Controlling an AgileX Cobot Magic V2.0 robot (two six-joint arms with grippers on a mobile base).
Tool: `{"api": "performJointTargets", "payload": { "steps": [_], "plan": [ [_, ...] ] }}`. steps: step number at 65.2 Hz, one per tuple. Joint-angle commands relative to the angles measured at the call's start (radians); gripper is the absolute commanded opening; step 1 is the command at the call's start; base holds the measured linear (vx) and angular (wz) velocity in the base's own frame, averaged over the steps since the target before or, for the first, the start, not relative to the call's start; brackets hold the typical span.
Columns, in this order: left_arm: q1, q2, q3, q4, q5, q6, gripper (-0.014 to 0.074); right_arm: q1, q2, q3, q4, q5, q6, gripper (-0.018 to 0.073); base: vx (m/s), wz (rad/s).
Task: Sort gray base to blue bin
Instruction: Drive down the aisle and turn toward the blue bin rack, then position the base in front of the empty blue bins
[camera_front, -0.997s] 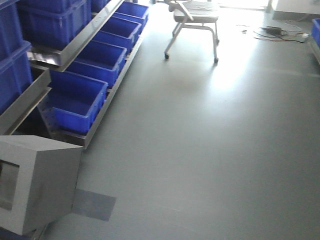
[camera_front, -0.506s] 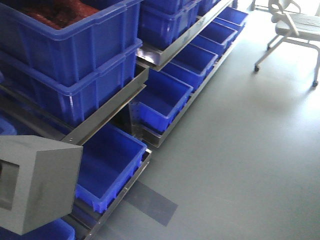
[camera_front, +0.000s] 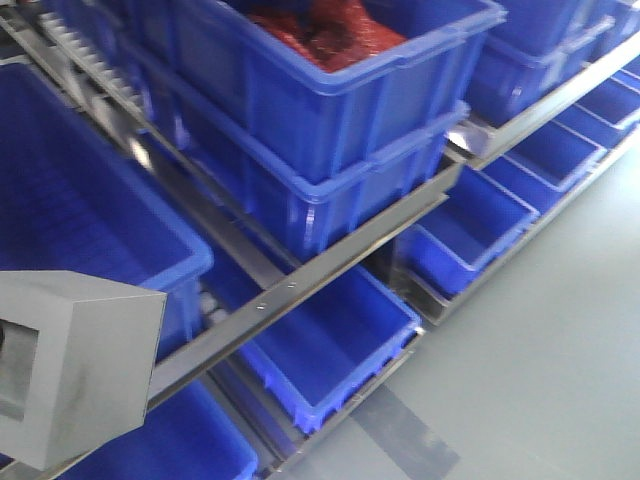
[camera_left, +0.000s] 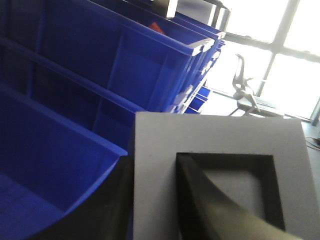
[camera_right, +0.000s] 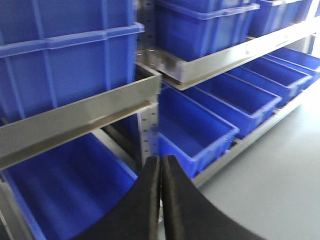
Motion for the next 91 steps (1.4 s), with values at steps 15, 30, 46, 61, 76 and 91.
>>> {"api": "performJointTargets", "payload": {
  "steps": [15,30,46,61,76,91],
  "plan": [
    [0.001,0.009,-0.034,-0.018,-0.104,-0.007,-0.0006,-0.002,0.018,0.002,-0.008,-0.073,-0.012,-0.0005,0.09,0.59],
    [0.001,0.009,-0.034,-0.018,-0.104,-0.007,-0.0006,-0.002,0.018,0.002,-0.008,-0.073,-0.012,-0.0005,0.07,0.67],
    [0.001,0.009,-0.034,-0.018,-0.104,-0.007,-0.0006,-0.002,0.018,0.002,-0.008,-0.073,-0.012,-0.0005,0.07,0.61],
    [0.001,0.009,-0.034,-0.018,-0.104,-0.007,-0.0006,-0.002,0.018,0.002,-0.008,-0.073,-0.012,-0.0005,0.07,0.43],
    [0.001,0.009,-0.034,-0.018,-0.104,-0.007,-0.0006,-0.002,0.018,0.002,-0.008,-0.073,-0.012,-0.0005,0.07,0.29],
    [0.001,0.009,-0.034,-0.018,-0.104,-0.007,-0.0006,-0.002,0.018,0.002,-0.008,-0.073,-0.012,-0.0005,0.07,0.28]
  ]
}}
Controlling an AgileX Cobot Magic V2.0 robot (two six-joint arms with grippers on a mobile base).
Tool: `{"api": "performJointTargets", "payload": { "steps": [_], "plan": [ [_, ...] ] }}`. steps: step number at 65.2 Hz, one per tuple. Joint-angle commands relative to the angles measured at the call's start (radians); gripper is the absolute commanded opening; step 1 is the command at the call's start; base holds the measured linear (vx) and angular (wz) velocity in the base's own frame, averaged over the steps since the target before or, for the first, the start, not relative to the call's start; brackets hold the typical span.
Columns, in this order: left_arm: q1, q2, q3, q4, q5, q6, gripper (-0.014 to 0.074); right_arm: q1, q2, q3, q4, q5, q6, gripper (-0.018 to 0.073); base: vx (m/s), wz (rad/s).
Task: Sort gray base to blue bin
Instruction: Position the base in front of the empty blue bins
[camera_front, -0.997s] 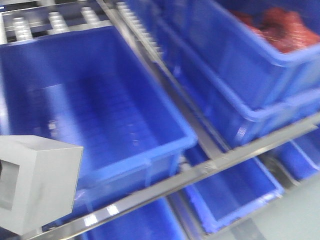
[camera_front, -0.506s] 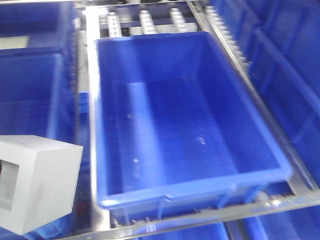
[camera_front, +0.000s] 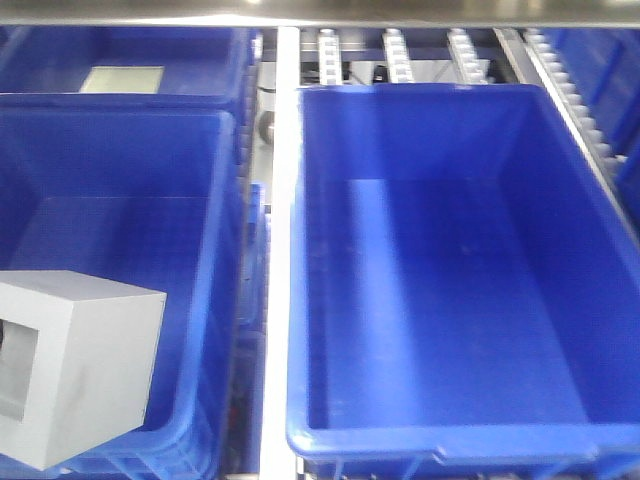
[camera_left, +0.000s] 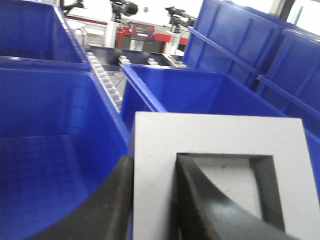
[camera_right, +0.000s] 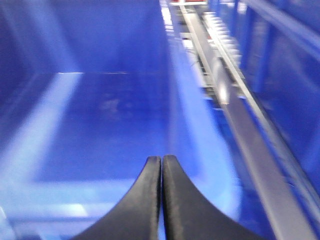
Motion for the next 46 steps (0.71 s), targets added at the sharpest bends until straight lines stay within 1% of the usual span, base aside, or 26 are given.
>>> {"api": "performJointTargets", "payload": {
  "steps": [1,18,46],
  "plan": [
    [0.001,0.009,-0.034,-0.018,-0.104,-0.007,-0.0006,-0.002,0.018,0.002,-0.008,-0.071,-0.012,-0.0005,0.06,0.25],
    [0.001,0.009,-0.034,-0.018,-0.104,-0.007,-0.0006,-0.002,0.018,0.002,-0.008,-0.071,-0.012,-0.0005,0.04,0.17],
    [0.001,0.009,-0.034,-0.018,-0.104,-0.007,-0.0006,-0.002,0.018,0.002,-0.008,-0.071,-0.012,-0.0005,0.0,-0.02]
  ]
}}
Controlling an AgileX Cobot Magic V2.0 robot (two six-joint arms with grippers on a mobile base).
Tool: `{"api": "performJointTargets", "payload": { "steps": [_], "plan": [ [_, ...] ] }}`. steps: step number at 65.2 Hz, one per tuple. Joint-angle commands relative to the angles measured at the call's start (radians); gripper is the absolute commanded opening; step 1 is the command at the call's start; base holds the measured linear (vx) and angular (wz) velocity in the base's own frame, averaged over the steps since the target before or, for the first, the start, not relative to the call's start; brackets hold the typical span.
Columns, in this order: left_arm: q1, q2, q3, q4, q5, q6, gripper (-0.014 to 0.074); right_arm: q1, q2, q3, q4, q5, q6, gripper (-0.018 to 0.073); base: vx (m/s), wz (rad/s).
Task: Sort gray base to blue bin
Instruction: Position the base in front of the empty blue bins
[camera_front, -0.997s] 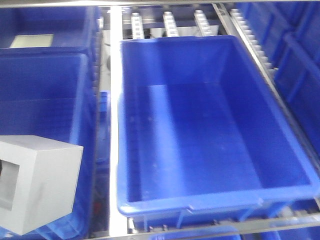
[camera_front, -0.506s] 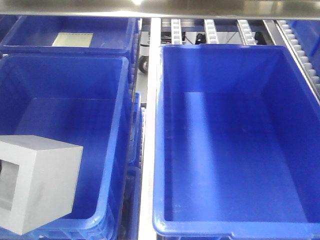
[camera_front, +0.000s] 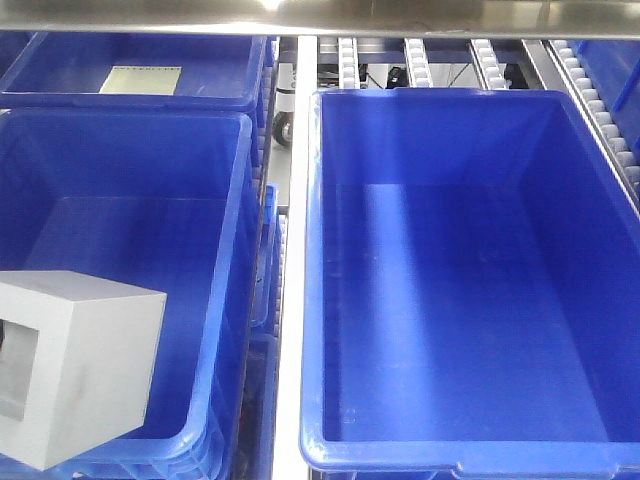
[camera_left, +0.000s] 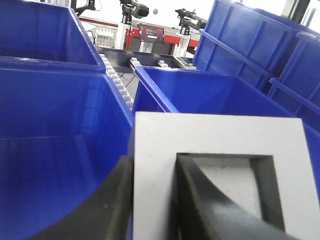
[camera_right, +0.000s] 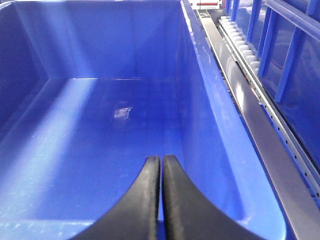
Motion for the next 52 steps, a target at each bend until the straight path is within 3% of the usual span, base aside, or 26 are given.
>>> {"api": "performJointTargets", "payload": {
  "steps": [1,52],
  "plan": [
    [0.001,0.009,-0.034,-0.018,-0.104,-0.007,-0.0006,-0.002,0.018,0.002,-0.008,-0.062,-0.012,-0.0005,0.0,0.0],
    [0.001,0.009,-0.034,-0.018,-0.105,-0.007,-0.0006,-0.002,0.018,0.002,-0.008,-0.062,-0.012,-0.0005,0.0,0.0]
  ]
}}
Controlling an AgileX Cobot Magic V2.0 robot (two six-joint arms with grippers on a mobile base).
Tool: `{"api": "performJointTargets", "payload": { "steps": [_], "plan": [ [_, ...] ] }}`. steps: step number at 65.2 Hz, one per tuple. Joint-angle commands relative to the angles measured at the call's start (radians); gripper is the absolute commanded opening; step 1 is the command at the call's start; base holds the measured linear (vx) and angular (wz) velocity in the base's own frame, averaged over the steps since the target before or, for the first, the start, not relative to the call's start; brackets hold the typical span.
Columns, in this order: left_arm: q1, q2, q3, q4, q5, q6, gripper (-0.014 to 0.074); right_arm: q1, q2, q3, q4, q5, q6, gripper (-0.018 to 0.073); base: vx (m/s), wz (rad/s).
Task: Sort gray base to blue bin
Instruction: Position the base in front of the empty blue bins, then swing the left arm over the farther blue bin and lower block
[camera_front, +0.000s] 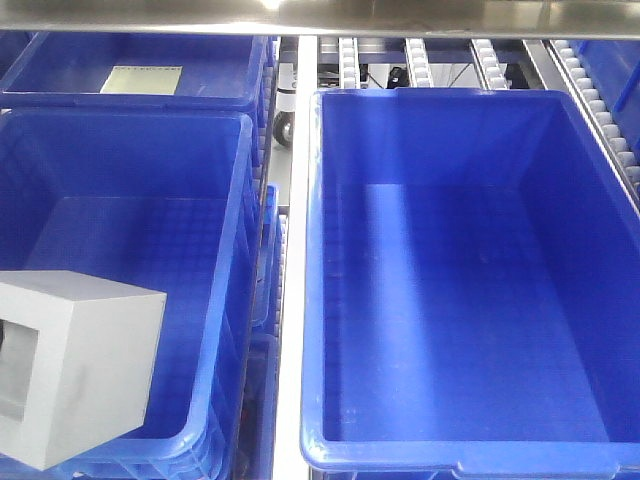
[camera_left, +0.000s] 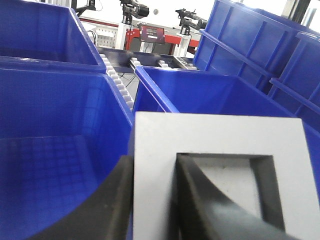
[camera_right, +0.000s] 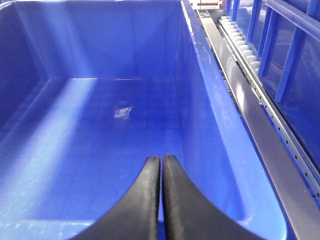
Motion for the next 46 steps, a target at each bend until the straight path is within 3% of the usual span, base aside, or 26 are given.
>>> {"api": "performJointTargets", "payload": {
  "steps": [1,28,39,46],
  "plan": [
    [0.001,0.009,-0.034,-0.018,-0.105,-0.007,-0.0006,-0.002,0.018,0.002,-0.008,-0.062,-0.012,-0.0005,0.0,0.0],
    [0.001,0.019,-0.055,-0.019,-0.139,-0.007,-0.0006,-0.002,0.018,0.002,-0.008,-0.062,-0.012,-0.0005,0.0,0.0],
    [0.0,0.12,-0.123,-0.019,-0.12,-0.006,-0.0006,-0.002,0.018,0.002,-0.008,-0.062,-0.012,-0.0005,0.0,0.0],
    [-0.035,0.224,-0.188,-0.019,-0.108,0.011,-0.0006,-0.002,0.018,0.002,-0.008,-0.062,-0.012,-0.0005,0.0,0.0]
  ]
}}
